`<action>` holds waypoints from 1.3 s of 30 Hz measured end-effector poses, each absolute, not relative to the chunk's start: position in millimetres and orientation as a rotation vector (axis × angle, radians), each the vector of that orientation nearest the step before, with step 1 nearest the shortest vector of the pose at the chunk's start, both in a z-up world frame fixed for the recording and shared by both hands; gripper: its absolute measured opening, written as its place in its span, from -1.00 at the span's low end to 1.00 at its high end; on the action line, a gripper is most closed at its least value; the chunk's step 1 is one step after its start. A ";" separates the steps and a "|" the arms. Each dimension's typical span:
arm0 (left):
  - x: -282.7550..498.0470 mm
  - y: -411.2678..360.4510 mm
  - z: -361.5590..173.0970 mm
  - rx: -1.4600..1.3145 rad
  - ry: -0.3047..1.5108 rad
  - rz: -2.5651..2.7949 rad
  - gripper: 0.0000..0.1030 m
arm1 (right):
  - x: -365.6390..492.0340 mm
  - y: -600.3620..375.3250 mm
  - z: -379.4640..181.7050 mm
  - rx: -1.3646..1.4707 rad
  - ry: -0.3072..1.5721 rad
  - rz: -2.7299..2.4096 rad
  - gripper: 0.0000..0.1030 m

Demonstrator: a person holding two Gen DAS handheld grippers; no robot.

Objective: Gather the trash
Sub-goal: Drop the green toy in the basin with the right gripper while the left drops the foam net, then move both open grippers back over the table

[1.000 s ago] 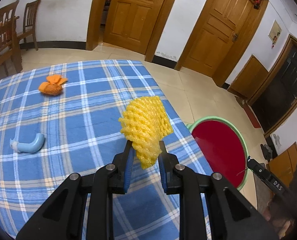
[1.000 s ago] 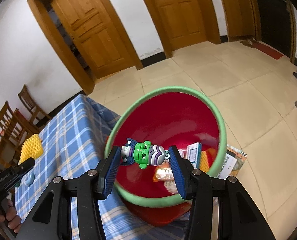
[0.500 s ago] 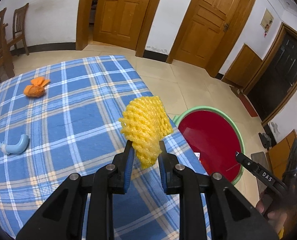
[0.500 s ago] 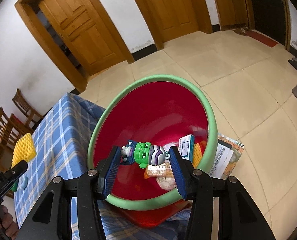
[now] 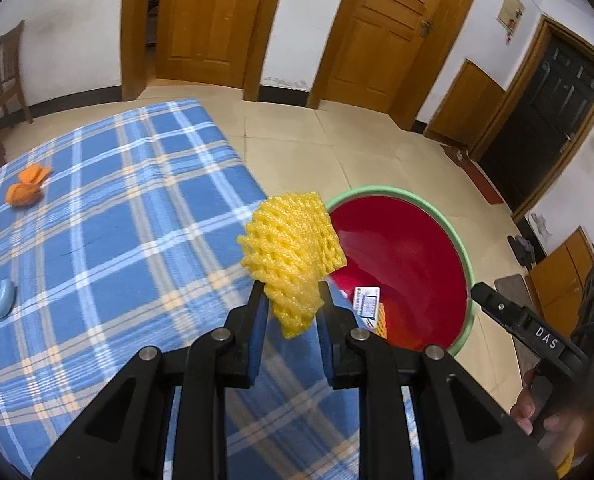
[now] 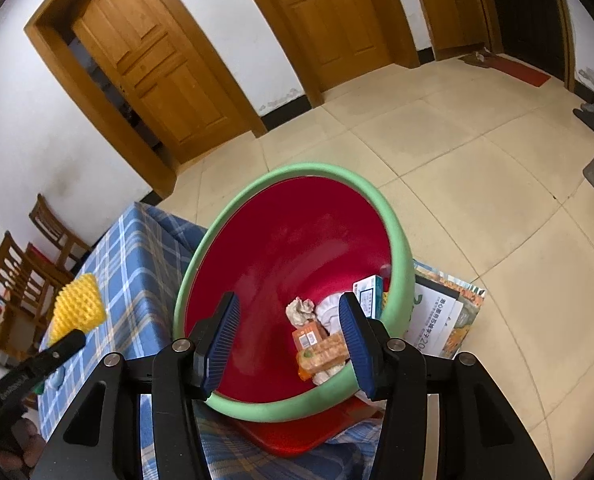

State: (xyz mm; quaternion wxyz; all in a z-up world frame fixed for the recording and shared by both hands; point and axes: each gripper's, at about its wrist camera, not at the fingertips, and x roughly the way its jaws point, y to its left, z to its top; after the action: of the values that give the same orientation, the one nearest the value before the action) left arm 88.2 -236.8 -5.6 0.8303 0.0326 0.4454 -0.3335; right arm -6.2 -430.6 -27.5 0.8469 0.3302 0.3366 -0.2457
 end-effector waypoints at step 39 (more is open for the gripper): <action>77.8 -270.3 -13.5 0.082 0.994 -0.729 -0.01 | -24.3 -435.7 -18.6 0.743 0.660 -0.511 0.03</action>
State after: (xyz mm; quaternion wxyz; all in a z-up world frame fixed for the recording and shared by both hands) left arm 77.8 -270.3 -13.5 0.8151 0.0385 0.4662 -0.3417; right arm -24.3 -435.7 -18.6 0.8479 0.3525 0.3131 -0.2422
